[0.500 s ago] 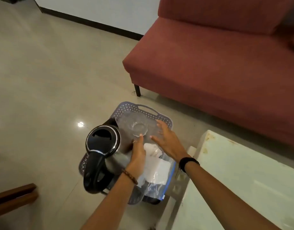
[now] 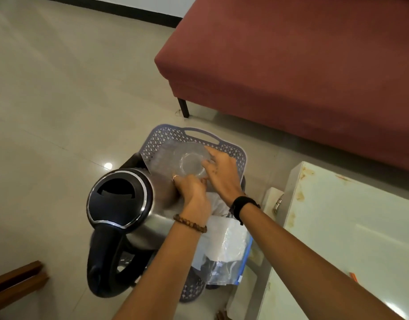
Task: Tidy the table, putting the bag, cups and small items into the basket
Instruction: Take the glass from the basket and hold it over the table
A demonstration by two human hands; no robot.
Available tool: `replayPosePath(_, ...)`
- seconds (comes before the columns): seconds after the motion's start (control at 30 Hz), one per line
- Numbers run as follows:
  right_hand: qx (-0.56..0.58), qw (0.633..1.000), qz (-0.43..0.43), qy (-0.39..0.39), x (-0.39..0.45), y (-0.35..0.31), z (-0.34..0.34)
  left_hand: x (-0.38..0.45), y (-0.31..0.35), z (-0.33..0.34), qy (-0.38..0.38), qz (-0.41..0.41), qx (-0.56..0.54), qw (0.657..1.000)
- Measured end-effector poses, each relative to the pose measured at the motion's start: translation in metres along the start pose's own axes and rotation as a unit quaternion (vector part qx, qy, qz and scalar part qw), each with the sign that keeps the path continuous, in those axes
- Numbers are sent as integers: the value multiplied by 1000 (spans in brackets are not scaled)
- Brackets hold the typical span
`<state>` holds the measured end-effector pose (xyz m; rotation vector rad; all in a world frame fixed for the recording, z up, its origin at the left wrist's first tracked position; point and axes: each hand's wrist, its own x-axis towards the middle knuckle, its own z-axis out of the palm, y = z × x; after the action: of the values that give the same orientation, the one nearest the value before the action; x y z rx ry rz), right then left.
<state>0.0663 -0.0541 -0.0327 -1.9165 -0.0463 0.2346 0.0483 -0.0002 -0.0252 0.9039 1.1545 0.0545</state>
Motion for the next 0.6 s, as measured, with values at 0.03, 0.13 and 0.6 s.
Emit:
replayPosePath(0.03,9,1000,-16,15,-7,-2,-7,-13,-2,-1,-11,33,-7,999)
replayPosePath(0.13,64,995,-16,74,-33,-8,-35,-48,-18,-7,-78,158,37,984)
replayPosePath(0.6,171,949,132,228,-293,61,-240,-238,-208,-27,-234,2,227,945)
